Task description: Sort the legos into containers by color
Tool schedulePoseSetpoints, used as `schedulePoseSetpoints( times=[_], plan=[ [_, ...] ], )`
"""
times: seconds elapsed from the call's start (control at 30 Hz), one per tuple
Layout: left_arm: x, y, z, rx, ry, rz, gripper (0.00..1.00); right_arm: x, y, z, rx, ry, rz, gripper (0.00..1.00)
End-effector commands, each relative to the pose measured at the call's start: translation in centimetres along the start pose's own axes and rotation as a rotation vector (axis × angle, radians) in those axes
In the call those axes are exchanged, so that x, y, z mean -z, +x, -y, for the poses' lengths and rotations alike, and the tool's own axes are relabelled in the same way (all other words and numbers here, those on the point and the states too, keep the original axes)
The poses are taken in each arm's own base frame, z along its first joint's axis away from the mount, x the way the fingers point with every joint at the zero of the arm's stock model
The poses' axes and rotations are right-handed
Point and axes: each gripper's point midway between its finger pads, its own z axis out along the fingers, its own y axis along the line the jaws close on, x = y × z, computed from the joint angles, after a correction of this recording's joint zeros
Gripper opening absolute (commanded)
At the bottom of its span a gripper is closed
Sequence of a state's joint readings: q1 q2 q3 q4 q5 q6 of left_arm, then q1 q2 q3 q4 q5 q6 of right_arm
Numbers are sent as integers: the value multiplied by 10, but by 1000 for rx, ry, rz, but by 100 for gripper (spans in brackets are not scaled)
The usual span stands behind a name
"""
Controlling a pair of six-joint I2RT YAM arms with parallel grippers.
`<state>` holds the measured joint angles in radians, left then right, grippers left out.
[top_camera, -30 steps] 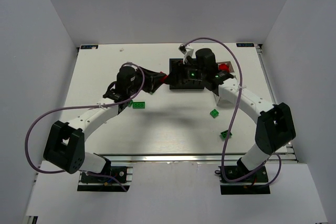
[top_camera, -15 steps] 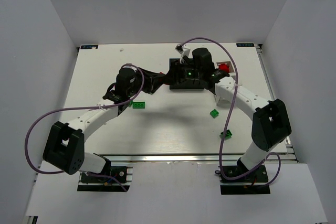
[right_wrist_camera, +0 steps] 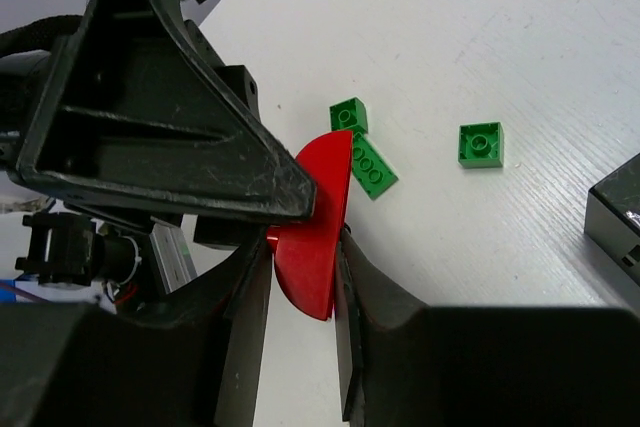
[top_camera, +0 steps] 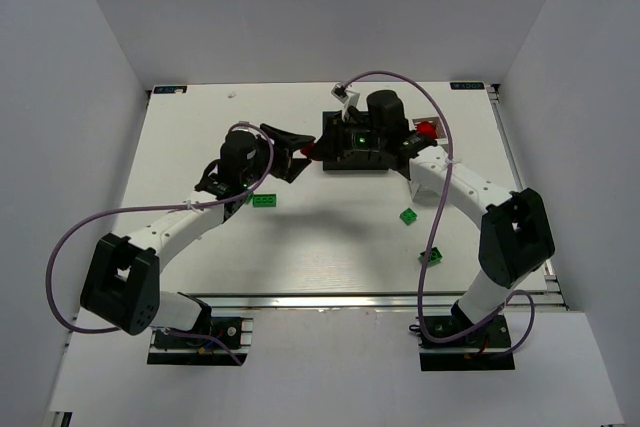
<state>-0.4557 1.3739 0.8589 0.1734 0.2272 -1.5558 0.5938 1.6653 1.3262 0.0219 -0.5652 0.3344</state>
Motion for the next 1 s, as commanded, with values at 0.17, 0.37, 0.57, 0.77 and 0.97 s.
schedulePoseSetpoints(
  times=[0.17,0.37,0.57,0.77,0.97],
  plan=[
    [17,-16,23,-101,32,100,84,63,-21,13,116,36,63,0],
    [28,-45,6,-284,-124,213,84,138,-18,84,315,221,-69,0],
    [60,-87,-17,-522,-352,355,86,204,-12,160,552,538,-286,0],
    [92,-113,-27,-533,-377,447,93,228,-12,209,559,691,-343,0],
    [108,-124,-37,-541,-410,472,93,224,-26,237,507,709,-304,0]
  ],
)
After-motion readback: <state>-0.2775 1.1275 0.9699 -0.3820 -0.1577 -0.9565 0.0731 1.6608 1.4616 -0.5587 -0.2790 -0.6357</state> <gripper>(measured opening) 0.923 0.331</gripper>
